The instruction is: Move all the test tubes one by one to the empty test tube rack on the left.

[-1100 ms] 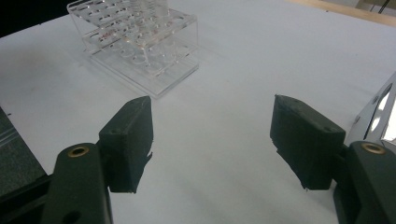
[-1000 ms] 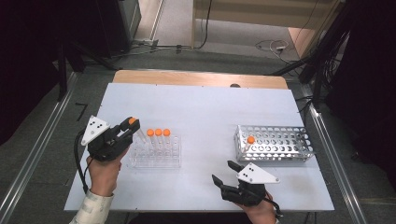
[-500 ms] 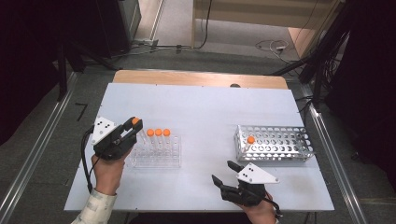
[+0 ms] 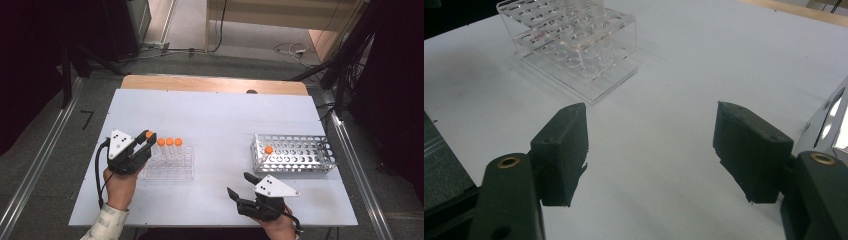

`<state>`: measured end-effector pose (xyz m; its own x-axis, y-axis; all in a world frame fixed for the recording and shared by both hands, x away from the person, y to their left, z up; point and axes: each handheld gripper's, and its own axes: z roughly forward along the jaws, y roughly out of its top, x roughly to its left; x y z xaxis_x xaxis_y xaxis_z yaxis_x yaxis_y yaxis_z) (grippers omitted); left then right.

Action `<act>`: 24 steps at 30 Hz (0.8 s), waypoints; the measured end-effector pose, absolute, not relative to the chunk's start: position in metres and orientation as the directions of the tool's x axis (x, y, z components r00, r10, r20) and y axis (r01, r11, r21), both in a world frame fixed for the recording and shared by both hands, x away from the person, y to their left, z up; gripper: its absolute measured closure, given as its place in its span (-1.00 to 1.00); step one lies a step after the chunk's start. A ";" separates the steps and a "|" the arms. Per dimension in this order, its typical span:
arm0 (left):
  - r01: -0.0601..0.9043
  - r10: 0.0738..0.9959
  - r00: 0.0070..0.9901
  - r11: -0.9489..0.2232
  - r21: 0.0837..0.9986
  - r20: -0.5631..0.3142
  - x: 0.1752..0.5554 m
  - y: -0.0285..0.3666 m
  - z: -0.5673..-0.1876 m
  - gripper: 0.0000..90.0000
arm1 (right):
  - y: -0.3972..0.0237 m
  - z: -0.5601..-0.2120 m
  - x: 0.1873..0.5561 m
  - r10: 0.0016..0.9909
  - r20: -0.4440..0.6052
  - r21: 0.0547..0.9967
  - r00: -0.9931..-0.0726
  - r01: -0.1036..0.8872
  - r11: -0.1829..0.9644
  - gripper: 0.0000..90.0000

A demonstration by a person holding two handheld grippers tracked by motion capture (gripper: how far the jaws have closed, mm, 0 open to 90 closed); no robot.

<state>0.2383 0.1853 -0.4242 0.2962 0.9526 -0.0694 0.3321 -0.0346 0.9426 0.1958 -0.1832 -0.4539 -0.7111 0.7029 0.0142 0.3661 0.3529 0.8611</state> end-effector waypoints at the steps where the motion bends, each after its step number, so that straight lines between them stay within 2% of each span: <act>1: 0.334 0.952 0.297 -0.031 0.942 -0.074 0.238 0.185 -0.425 0.52 | -0.183 -0.454 0.196 0.703 0.015 0.861 -0.711 0.366 0.352 -0.36; 6: 0.339 0.947 0.308 -0.019 0.941 -0.092 0.238 0.186 -0.425 0.38 | -0.183 -0.454 0.196 0.702 0.012 0.861 -0.712 0.364 0.355 -0.36; 11: 0.341 0.945 0.311 -0.012 0.940 -0.101 0.237 0.186 -0.425 0.38 | -0.184 -0.454 0.196 0.703 0.012 0.861 -0.711 0.365 0.354 -0.36; 15: 0.342 0.940 0.320 0.003 0.940 -0.120 0.236 0.187 -0.423 0.28 | -0.185 -0.453 0.196 0.710 0.014 0.862 -0.705 0.368 0.349 -0.36; 24: 0.319 0.931 0.330 0.044 0.947 -0.154 0.225 0.181 -0.411 -0.28 | -0.202 -0.451 0.202 0.765 0.001 0.876 -0.643 0.371 0.310 -0.32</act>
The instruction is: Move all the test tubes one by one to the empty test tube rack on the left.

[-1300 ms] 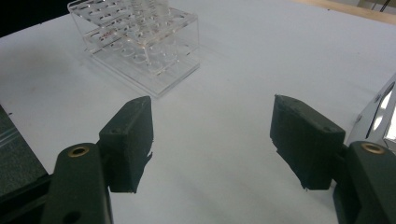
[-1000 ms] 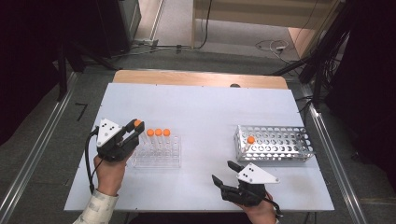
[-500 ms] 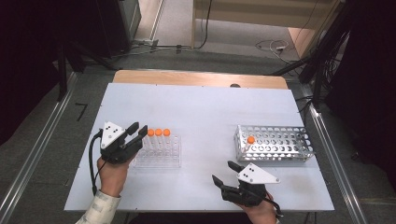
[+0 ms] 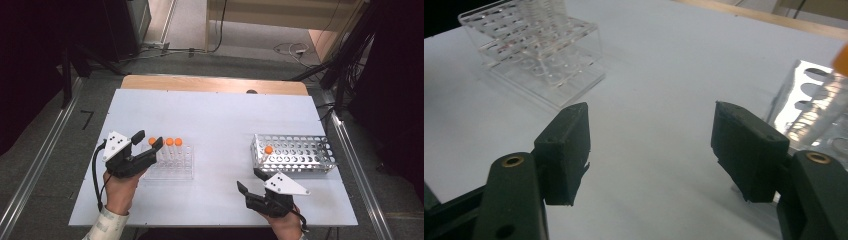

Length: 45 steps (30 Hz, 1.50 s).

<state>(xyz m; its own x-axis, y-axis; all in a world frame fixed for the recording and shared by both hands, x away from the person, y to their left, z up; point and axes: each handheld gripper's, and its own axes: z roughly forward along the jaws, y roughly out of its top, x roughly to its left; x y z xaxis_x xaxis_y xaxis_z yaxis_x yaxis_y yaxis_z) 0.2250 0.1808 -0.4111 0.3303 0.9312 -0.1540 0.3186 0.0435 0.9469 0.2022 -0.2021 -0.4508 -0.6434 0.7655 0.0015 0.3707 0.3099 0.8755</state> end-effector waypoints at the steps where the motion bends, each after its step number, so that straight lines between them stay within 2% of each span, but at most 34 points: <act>1: 0.316 0.928 0.337 0.048 0.947 -0.159 0.224 0.179 -0.410 -0.33 | -0.204 -0.451 0.203 0.772 -0.001 0.877 -0.636 0.371 0.306 -0.31; 3: 0.313 0.920 0.353 0.053 0.948 -0.168 0.220 0.175 -0.407 -0.40 | -0.209 -0.451 0.205 0.786 -0.011 0.878 -0.618 0.371 0.303 -0.28; 10: 0.303 0.892 0.422 0.030 0.953 -0.162 0.210 0.158 -0.401 -0.44 | -0.226 -0.450 0.213 0.843 -0.031 0.881 -0.537 0.383 0.276 -0.23; 20: 0.314 0.857 0.495 -0.021 0.949 -0.144 0.203 0.131 -0.403 -0.49 | -0.239 -0.455 0.236 0.895 -0.019 0.897 -0.445 0.387 0.212 0.03; 28: 0.333 0.831 0.541 -0.071 0.940 -0.129 0.200 0.114 -0.410 -0.49 | -0.235 -0.461 0.251 0.895 -0.019 0.893 -0.445 0.395 0.215 0.20; 38: 0.344 0.825 0.551 -0.090 0.935 -0.123 0.201 0.108 -0.415 -0.49 | -0.237 -0.461 0.256 0.900 -0.031 0.899 -0.435 0.382 0.216 0.48; 45: 0.348 0.825 0.551 -0.090 0.933 -0.126 0.201 0.108 -0.416 -0.49 | -0.236 -0.462 0.256 0.896 -0.034 0.898 -0.442 0.379 0.221 0.58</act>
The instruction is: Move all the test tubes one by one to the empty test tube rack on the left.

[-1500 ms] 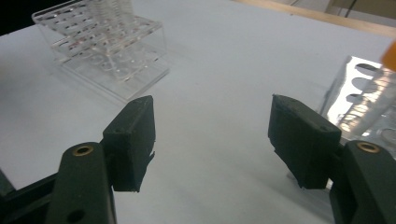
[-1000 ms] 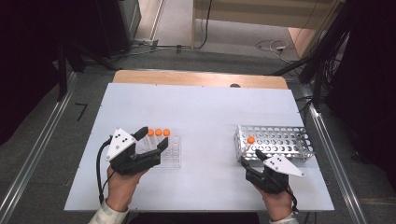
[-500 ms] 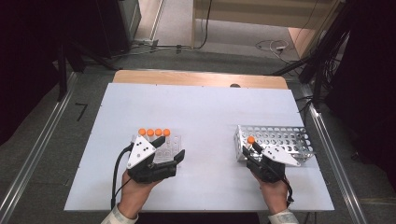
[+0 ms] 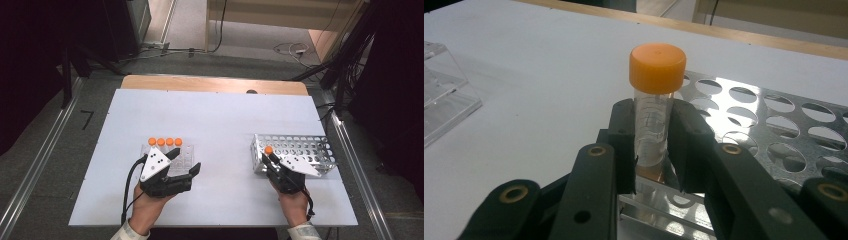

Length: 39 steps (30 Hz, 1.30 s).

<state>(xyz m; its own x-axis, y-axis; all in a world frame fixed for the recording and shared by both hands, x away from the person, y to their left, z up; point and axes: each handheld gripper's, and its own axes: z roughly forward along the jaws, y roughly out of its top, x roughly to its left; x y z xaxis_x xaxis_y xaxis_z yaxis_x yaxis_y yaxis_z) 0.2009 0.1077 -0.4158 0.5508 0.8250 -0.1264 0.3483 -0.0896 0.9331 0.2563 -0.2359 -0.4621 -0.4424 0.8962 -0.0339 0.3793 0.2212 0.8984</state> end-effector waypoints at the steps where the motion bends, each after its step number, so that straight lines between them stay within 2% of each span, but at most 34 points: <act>1: 0.348 0.825 0.551 -0.090 0.933 -0.126 0.201 0.108 -0.416 -0.49 | -0.236 -0.462 0.256 0.896 -0.033 0.898 -0.443 0.380 0.221 0.58; 26: 0.344 0.821 0.556 -0.088 0.935 -0.127 0.200 0.107 -0.415 -0.48 | -0.247 -0.426 0.239 0.893 -0.002 0.953 -0.449 0.269 0.138 0.60; 39: 0.335 0.817 0.563 -0.082 0.939 -0.129 0.198 0.106 -0.414 -0.49 | -0.228 -0.413 0.217 0.839 -0.012 0.959 -0.544 0.230 0.163 0.60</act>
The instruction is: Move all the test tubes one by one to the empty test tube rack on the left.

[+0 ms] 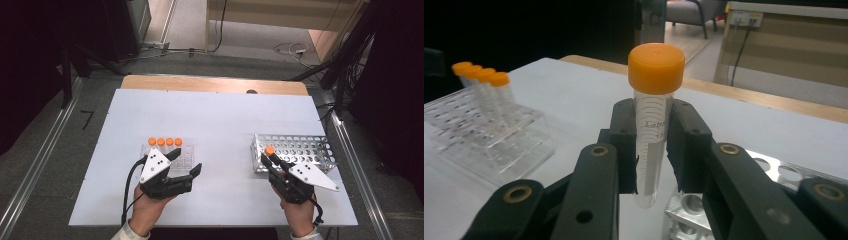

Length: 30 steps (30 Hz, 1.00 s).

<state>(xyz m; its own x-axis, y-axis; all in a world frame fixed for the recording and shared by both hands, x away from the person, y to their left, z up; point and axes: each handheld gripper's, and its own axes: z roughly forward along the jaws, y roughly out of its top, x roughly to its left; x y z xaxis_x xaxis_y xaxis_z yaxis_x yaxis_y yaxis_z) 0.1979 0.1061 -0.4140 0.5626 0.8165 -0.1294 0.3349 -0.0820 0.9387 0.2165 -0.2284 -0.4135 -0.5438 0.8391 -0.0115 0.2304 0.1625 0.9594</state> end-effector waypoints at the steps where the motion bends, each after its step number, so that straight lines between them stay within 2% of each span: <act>1: 0.334 0.816 0.563 -0.083 0.939 -0.128 0.198 0.106 -0.414 -0.49 | -0.226 -0.414 0.215 0.832 -0.015 0.959 -0.554 0.229 0.170 0.60; 17: 0.311 0.779 0.616 -0.105 0.945 -0.117 0.190 0.092 -0.413 -0.47 | -0.175 -0.435 0.199 0.724 -0.041 0.925 -0.688 0.248 0.289 0.60; 24: 0.296 0.730 0.675 -0.137 0.946 -0.106 0.185 0.079 -0.415 -0.33 | -0.157 -0.444 0.195 0.680 -0.041 0.911 -0.732 0.252 0.326 0.60; 30: 0.281 0.697 0.711 -0.156 0.947 -0.096 0.183 0.071 -0.418 -0.02 | -0.145 -0.447 0.191 0.656 -0.038 0.906 -0.754 0.250 0.340 0.60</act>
<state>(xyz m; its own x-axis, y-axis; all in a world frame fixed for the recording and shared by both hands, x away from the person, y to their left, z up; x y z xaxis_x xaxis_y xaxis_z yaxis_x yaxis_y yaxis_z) 0.1825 0.0709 -0.4182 0.7109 0.6968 -0.0956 0.2806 -0.1564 0.9470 0.1912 -0.1447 -0.4472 -0.7536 0.6562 -0.0381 0.2503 0.3402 0.9064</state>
